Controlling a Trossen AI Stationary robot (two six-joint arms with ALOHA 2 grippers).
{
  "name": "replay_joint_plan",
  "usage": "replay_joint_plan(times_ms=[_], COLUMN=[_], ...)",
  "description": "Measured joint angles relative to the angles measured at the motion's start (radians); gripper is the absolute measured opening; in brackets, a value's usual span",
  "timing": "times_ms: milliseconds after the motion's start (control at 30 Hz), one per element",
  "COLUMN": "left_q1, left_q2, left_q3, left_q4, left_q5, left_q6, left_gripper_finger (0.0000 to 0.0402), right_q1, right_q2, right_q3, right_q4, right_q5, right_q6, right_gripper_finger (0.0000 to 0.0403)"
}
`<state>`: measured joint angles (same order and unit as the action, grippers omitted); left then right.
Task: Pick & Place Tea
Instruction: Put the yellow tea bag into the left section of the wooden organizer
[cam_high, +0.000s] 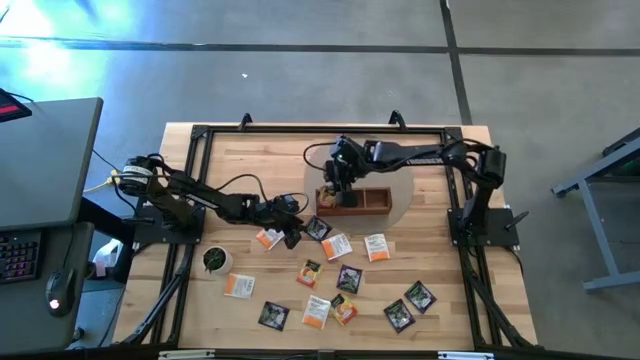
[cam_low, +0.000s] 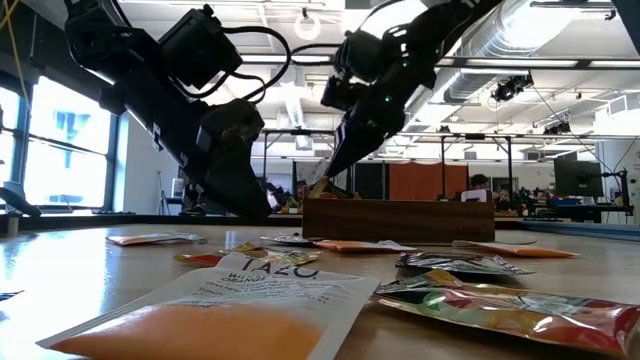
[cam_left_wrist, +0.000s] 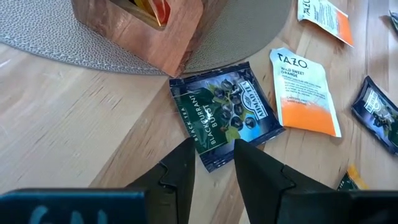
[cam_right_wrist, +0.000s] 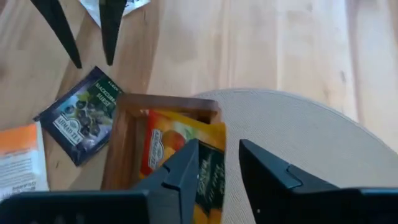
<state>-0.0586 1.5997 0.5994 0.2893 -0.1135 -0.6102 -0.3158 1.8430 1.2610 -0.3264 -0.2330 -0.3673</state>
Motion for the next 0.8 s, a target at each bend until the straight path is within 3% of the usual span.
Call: replay_joint_plan(times_ms=[200, 367, 800], left_q1=[0.000, 0.000, 0.000], left_q2=[0.000, 0.000, 0.000], left_q3=[0.000, 0.000, 0.000], left_q4=[0.000, 0.000, -0.001], left_q5=[0.002, 0.025, 0.024], left_q6=[0.000, 0.000, 0.001], left_gripper_finger=[0.0111, 0.0111, 0.0111], right_q1=[0.002, -0.001, 0.015], right_q2=[0.049, 0.055, 0.055], right_q3=[0.000, 0.000, 0.000], right_q4=[0.045, 0.024, 0.016], right_q5=[0.074, 0.061, 0.067], right_q6=[0.000, 0.000, -0.008], right_gripper_finger=[0.0133, 0.0126, 0.0027])
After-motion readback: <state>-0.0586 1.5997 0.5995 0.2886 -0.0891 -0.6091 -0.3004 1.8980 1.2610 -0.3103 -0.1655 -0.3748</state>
